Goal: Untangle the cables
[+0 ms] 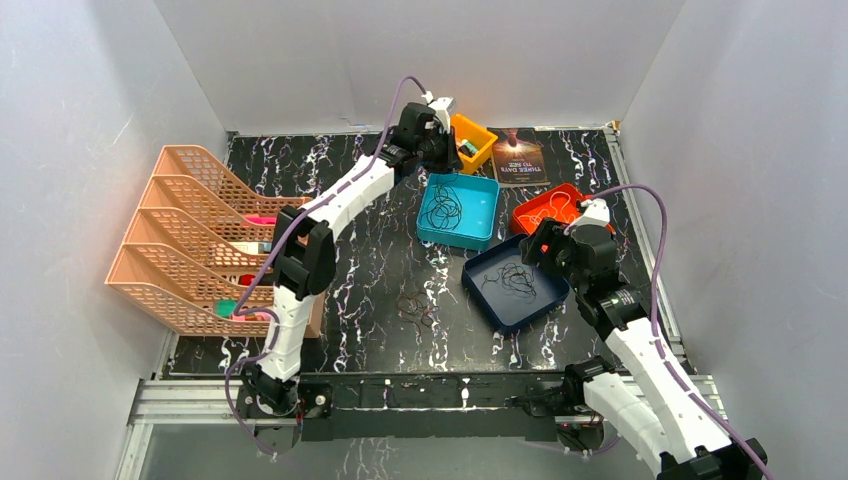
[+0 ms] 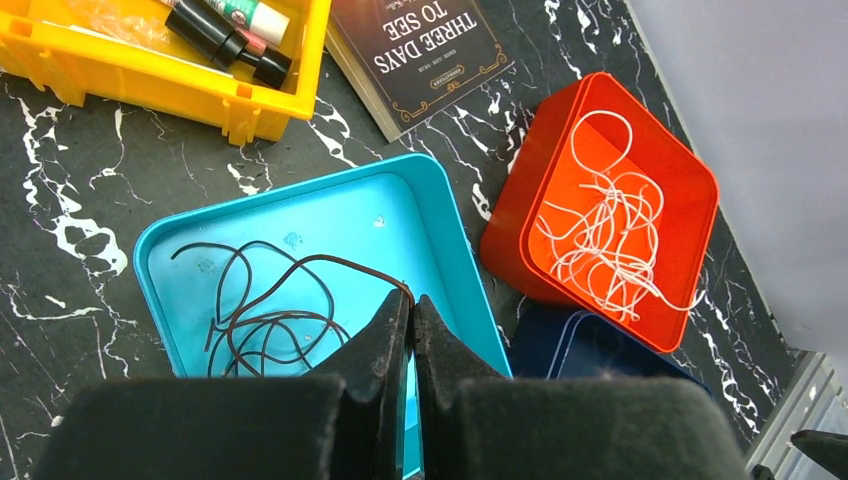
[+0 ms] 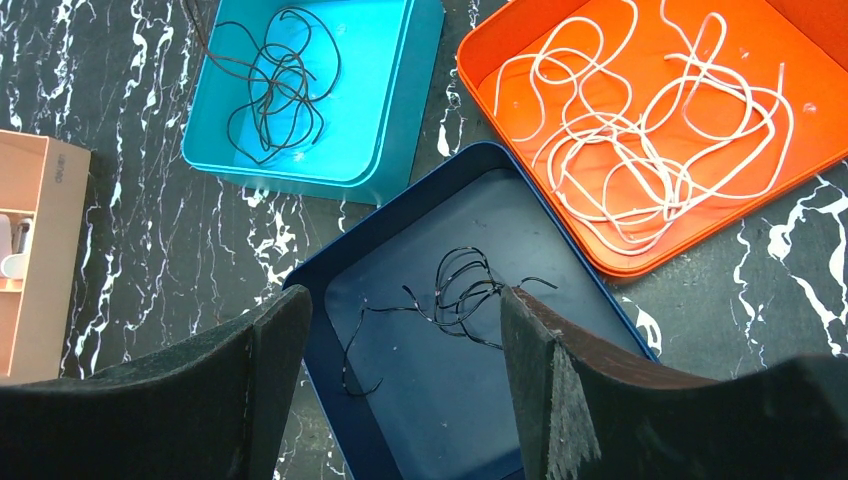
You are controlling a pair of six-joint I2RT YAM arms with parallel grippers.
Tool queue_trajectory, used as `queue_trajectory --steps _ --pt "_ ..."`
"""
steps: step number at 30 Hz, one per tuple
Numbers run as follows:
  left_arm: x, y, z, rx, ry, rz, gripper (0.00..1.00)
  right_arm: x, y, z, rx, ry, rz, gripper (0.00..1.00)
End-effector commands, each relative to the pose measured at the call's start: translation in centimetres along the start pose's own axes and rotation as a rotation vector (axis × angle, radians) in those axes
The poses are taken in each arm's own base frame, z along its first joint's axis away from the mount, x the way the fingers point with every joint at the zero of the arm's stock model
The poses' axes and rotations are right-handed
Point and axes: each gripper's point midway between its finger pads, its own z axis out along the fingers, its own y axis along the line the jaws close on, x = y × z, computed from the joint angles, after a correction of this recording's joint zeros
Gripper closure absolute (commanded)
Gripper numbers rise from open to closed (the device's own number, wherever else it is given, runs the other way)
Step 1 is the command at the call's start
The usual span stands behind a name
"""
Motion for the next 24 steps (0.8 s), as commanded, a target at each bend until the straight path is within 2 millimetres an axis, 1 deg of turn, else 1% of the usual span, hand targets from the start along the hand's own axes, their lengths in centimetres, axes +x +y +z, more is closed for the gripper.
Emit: queue_trajectory --steps 1,9,16,20,22,24 --pt "1.4 0.3 0.6 -0.007 0.04 0.019 1.0 -1.2 0.4 0.1 -0.014 -0.049 -0.001 0.23" --pt "3.6 0.6 1.8 -0.023 0.088 0.036 1.0 -1.3 0.3 -0.1 -0.01 -0.054 -0.001 0.22" --pt "4.9 1.1 2.4 -0.05 0.119 0.059 1.0 -1.2 0.3 0.0 -0.013 -0.054 0.0 0.22" --pt "5.3 1.2 2.5 -0.058 0.131 0.068 1.0 -1.2 0.3 0.1 -0.013 -0.054 0.001 0.22" --pt "5.0 1.1 2.4 -0.056 0.127 0.069 1.0 -1.2 0.4 0.1 -0.016 -0.052 0.002 0.22" --pt "4.5 0.9 2.3 -0.053 0.118 0.076 0.97 -1.2 0.5 0.1 -0.018 -0.052 0.003 0.22"
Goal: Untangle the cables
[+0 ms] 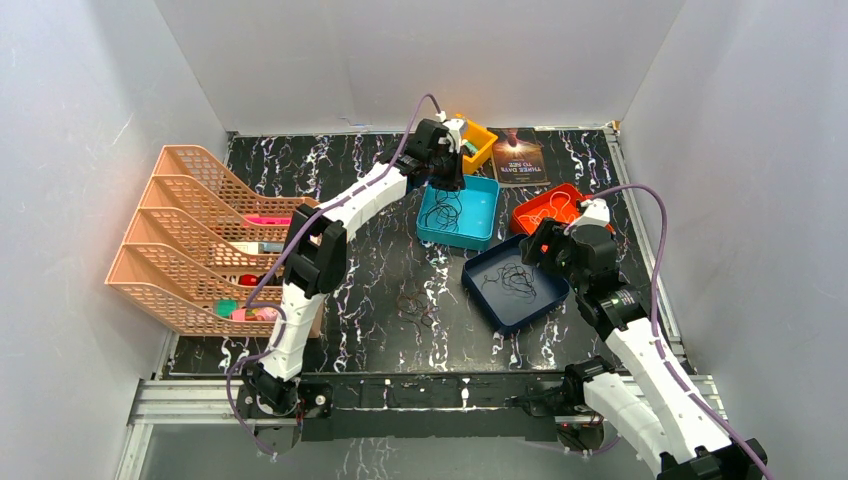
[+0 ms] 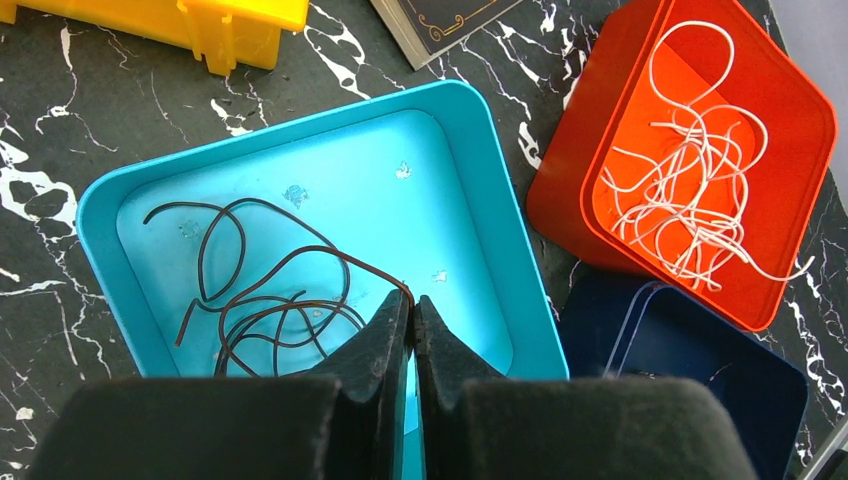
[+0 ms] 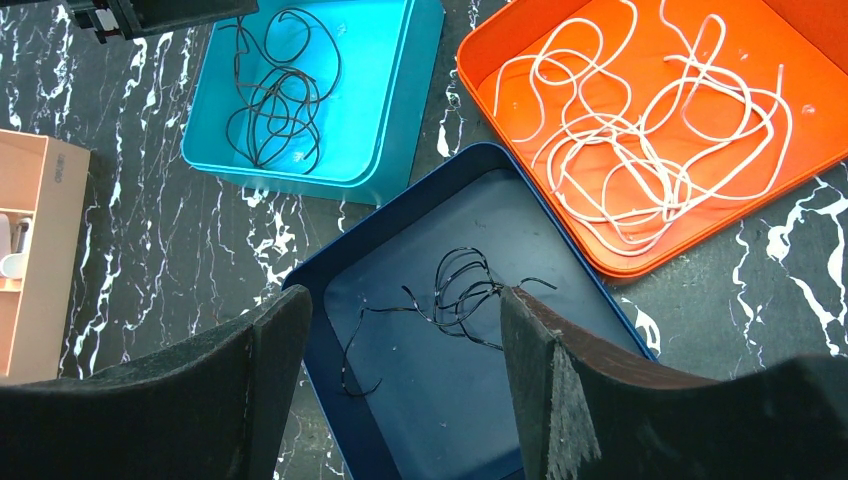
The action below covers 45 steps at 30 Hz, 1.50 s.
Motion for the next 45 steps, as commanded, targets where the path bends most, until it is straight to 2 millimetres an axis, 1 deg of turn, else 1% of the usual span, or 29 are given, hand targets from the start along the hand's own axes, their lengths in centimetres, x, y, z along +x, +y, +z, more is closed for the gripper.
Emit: queue_trajectory --steps 1,3,4,5,10,17,18,21,23,24,25,28,31,37,39,45 --pt "-0.9 -0.4 -0.7 -0.002 -0.01 0.026 0.95 -1.3 0.5 0.2 -0.021 -0.053 0.008 0.22" --pt "-1.3 -0.6 -1.0 0.002 -0.018 0.032 0.9 -1.3 0.6 0.2 -0.024 -0.051 0.008 0.22" --pt "-1.6 -0.7 -1.1 0.003 -0.024 0.034 0.85 -1.3 0.7 0.2 -0.025 -0.052 0.007 0.23" --pt "-1.7 -0.8 -1.3 0.005 -0.027 0.035 0.75 -1.4 0.7 0.2 -0.025 -0.053 0.008 0.22" --pt "-2.7 -1.1 -2.4 -0.004 -0.05 0.051 0.6 -1.4 0.8 0.2 -0.029 -0.055 0.01 0.23" --pt "-3.7 -0.9 -4.4 -0.042 -0.08 0.088 0.55 -1.4 0.9 0.2 -0.035 -0.052 0.014 0.23" --pt "-3.4 -0.8 -6.2 -0.065 -0.082 0.104 0.54 -1.4 0.9 0.3 -0.035 -0.053 0.012 0.22" --pt "-2.3 -0.3 -8.2 -0.096 -0.071 0.111 0.54 -1.4 0.9 0.4 -0.038 -0.052 0.013 0.23" --pt "-1.0 0.2 -9.6 -0.126 -0.056 0.115 0.54 -1.3 1.1 0.5 -0.046 -0.05 0.012 0.23" --pt "0.3 0.7 -10.1 -0.144 -0.035 0.112 0.54 -1.3 1.2 0.7 -0.052 -0.048 0.012 0.22" --pt "0.9 0.9 -10.9 -0.156 -0.031 0.11 0.53 -1.2 1.4 0.8 -0.06 -0.044 0.01 0.22" --pt "2.4 0.9 -13.5 -0.167 -0.038 0.093 0.52 -1.4 1.8 1.0 -0.08 -0.044 0.001 0.22" --pt "4.2 0.9 -15.2 -0.169 -0.027 0.061 0.51 -1.5 1.8 1.3 -0.08 -0.047 -0.007 0.22" --pt "7.8 1.3 -17.5 -0.183 0.01 0.0 0.49 -1.4 2.0 1.9 -0.085 -0.036 -0.015 0.22" --pt "9.3 1.7 -17.9 -0.189 0.034 -0.019 0.48 -1.3 2.0 2.1 -0.086 -0.033 -0.013 0.22" --pt "12.2 2.4 -18.8 -0.214 0.073 -0.056 0.48 -1.0 2.1 2.4 -0.089 -0.018 -0.019 0.22"
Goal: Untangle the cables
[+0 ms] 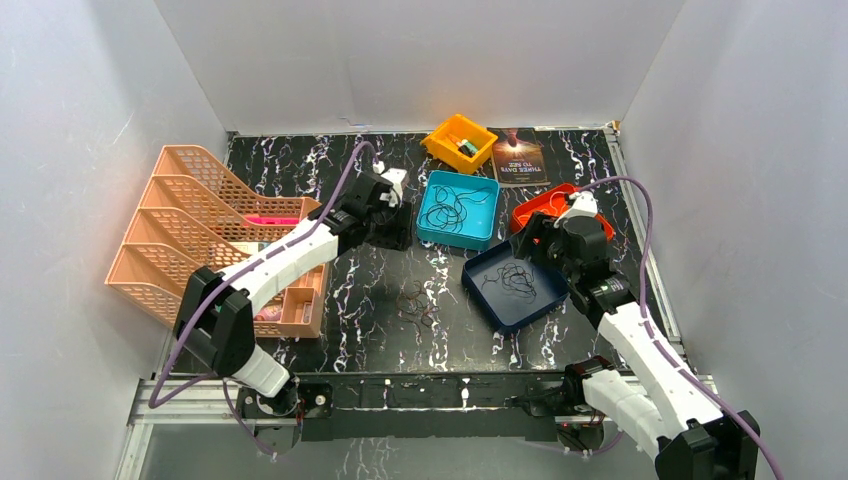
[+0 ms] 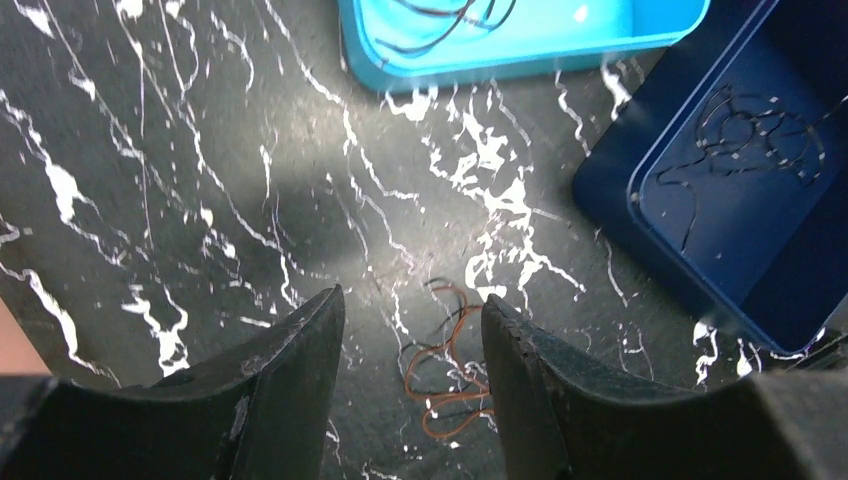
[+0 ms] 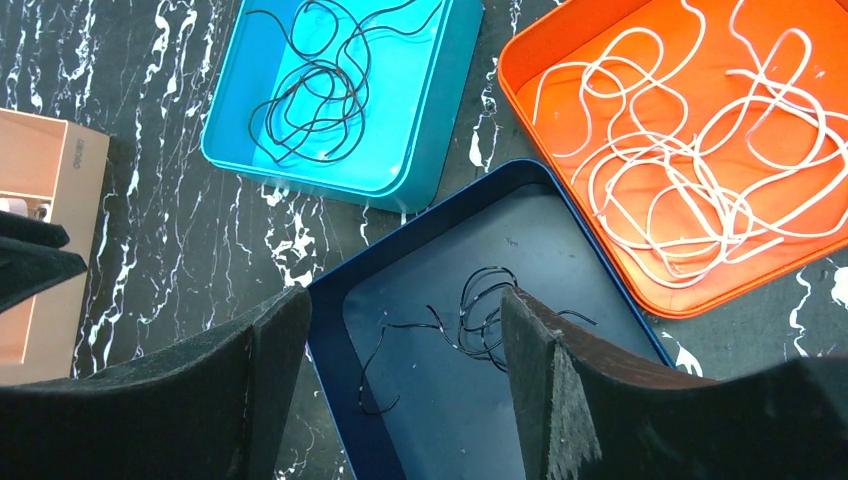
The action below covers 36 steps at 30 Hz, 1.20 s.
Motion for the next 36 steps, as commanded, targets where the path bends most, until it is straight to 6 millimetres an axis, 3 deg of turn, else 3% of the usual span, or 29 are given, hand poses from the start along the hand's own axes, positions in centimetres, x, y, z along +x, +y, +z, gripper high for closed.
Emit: queue_trajectory --steps 1,9,23,36 --pt "1.0 0.3 -1.8 -0.017 -0.006 -0.037 0.48 -1.3 0.7 0.3 -0.032 -0.046 -0.014 0.22" --pt "2.2 0.4 -1.4 -0.004 0.012 -0.04 0.48 -1.0 0.7 0.5 -0.033 -0.038 -0.013 0.22" --pt "1.9 -0.4 -0.7 0.047 -0.017 -0.038 0.47 -1.2 0.7 0.5 -0.031 -0.037 -0.017 0.22" --pt "1.9 0.3 -1.1 0.021 -0.044 0.0 0.49 -1.0 0.3 0.6 -0.009 -0.037 -0.006 0.2"
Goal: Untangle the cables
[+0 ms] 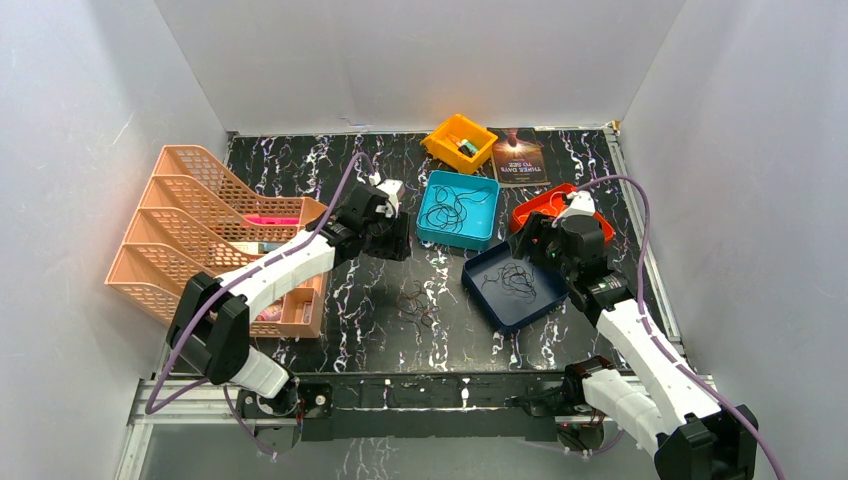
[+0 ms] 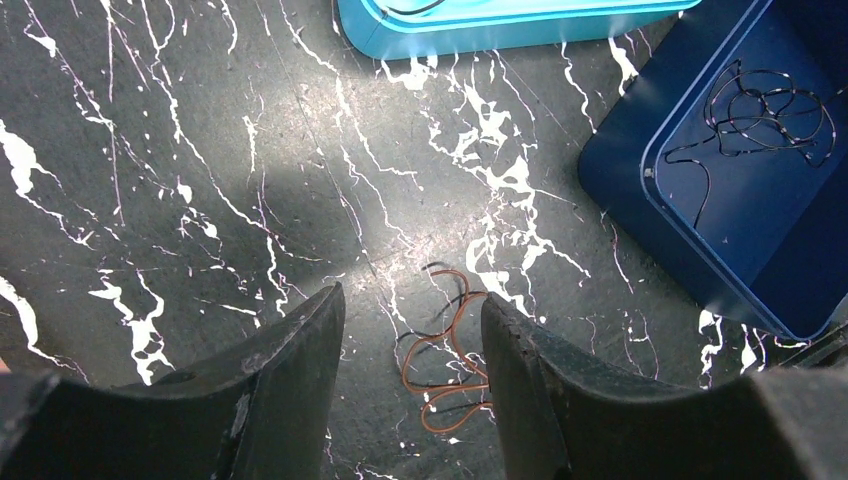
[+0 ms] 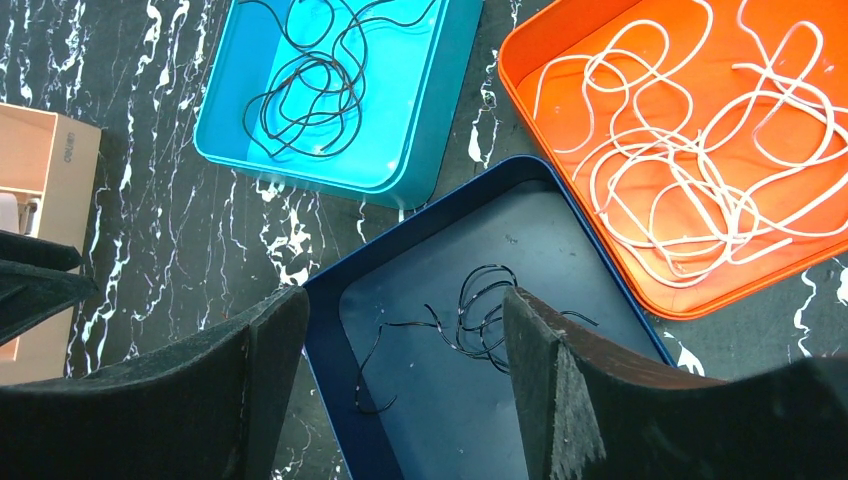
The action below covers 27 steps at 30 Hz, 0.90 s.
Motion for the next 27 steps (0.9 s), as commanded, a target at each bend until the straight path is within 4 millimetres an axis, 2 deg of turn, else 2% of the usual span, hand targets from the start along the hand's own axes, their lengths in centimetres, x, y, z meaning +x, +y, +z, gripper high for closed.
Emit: queue_trajectory --steps 1,7,12,20,27 --pt "-1.1 -0.2 -1.5 0.005 -0.061 0.044 0.48 -1.4 0.3 0.1 -0.01 -0.057 0.002 0.2" --pt "-0.6 -0.5 -1.8 0.031 -0.055 0.047 0.48 -0.8 0.4 0.4 -0.023 -0.035 -0.023 0.18" --pt "0.5 -1.5 -1.9 0.073 -0.027 0.044 0.48 -0.3 0.3 0.6 -0.027 -0.019 -0.03 0.18" --pt "3.8 -2.9 -0.4 0.077 0.069 0.064 0.51 0.0 0.7 0.8 -0.05 -0.004 -0.035 0.18" --pt "7.5 -2.3 -1.5 0.05 0.151 0.079 0.51 0.2 0.9 0.9 -0.064 0.003 -0.036 0.18"
